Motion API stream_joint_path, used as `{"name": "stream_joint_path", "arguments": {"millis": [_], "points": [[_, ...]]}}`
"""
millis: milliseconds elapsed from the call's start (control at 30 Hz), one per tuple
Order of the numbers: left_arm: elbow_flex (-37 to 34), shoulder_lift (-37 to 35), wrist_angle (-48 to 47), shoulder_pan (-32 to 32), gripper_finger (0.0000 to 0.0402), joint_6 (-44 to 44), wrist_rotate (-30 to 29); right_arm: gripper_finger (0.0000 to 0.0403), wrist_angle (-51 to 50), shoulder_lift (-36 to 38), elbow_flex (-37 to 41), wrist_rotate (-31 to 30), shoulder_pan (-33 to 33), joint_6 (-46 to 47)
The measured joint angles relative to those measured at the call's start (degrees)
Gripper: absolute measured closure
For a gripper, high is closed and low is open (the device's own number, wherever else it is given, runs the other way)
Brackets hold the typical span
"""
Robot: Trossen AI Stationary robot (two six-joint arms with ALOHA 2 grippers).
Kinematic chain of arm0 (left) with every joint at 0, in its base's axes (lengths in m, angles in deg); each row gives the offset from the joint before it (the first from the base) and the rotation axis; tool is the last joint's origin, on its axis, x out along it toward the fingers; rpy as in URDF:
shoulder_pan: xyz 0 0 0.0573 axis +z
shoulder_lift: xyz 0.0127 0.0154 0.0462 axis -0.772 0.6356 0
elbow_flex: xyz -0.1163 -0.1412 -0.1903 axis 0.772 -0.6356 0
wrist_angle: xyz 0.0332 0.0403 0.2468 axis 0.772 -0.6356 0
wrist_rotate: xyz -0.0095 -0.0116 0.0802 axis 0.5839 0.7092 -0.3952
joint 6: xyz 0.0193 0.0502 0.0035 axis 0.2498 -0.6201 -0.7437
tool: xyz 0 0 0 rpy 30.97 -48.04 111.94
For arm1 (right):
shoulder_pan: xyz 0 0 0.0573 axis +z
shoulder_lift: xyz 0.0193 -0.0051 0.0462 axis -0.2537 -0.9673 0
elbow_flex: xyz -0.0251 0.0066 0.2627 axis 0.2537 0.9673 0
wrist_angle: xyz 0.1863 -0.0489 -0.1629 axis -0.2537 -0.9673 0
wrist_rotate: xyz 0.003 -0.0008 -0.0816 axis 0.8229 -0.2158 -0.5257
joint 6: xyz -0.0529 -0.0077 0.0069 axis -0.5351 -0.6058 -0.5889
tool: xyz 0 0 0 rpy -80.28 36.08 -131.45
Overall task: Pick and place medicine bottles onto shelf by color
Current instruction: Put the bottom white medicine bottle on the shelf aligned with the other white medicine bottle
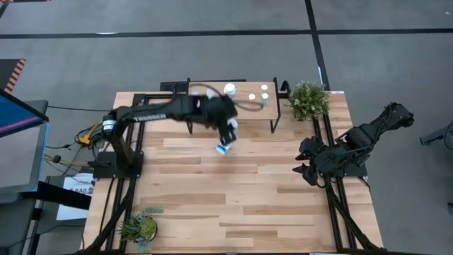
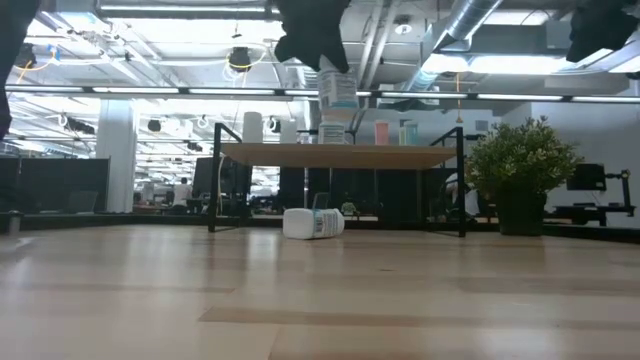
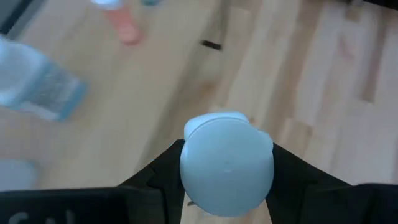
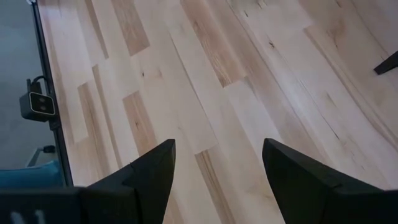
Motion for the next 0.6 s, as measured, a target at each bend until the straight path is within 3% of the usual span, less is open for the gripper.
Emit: {"name": "stream_joint_path", "arguments": {"millis": [233,600], "points": [[1.03,0.09,0.20,7.54,0.0261,-5.27,2.08,0.0138,-0.01,0.00,0.00,-0.02,0.00,-0.01],[0.93,1.66,-2.95,12.50,0.0260,-10.38,3.67,0.0138,0.00,-0.02,0.00,-0.02,0.00,0.00]]}}
